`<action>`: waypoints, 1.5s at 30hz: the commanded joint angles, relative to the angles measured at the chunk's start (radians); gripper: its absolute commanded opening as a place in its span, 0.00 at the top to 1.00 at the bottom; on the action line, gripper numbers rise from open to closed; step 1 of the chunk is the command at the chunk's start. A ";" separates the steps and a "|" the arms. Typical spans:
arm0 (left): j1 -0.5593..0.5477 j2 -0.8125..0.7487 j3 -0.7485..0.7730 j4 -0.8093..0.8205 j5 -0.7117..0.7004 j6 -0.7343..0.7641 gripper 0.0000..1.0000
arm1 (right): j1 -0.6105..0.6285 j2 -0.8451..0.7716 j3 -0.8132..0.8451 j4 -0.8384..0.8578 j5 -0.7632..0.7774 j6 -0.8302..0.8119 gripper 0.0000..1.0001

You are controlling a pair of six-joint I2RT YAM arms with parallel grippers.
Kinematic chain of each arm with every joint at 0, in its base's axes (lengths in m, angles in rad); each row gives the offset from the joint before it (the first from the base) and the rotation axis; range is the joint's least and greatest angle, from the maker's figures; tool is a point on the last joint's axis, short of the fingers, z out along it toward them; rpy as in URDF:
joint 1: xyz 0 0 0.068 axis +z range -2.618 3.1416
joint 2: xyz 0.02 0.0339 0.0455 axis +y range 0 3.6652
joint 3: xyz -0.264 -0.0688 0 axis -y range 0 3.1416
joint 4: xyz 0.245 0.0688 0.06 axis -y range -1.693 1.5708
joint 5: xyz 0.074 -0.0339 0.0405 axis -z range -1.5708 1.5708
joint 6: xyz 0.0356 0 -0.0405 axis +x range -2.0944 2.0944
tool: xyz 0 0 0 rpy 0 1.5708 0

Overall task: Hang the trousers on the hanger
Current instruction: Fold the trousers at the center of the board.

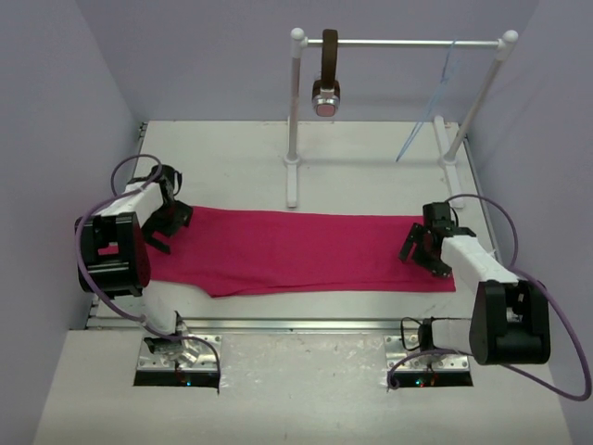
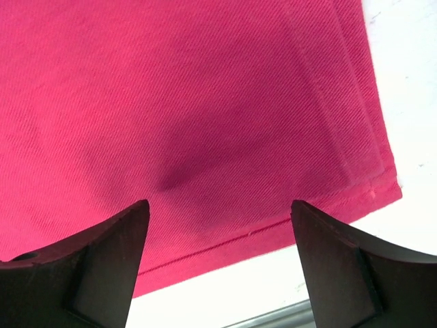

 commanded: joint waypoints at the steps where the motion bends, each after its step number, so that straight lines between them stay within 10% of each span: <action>1: 0.018 -0.016 0.007 -0.008 -0.034 0.021 0.00 | 0.179 -0.095 0.021 0.075 0.079 0.041 0.16; 9: 0.046 -0.091 0.003 -0.074 -0.033 0.016 0.00 | 0.252 0.194 0.139 0.096 -0.070 -0.033 0.14; 24: 0.208 -0.060 -0.107 -0.024 0.094 0.085 0.00 | -0.268 0.156 0.011 0.213 -0.308 0.092 0.07; 38: 0.247 -0.109 0.104 -0.194 -0.157 0.017 0.00 | -0.004 -0.194 -0.001 0.242 -0.496 -0.020 0.07; 45: 0.408 -0.121 -0.028 -0.089 -0.004 -0.104 0.00 | 0.014 -0.163 -0.046 0.347 -0.648 0.006 0.07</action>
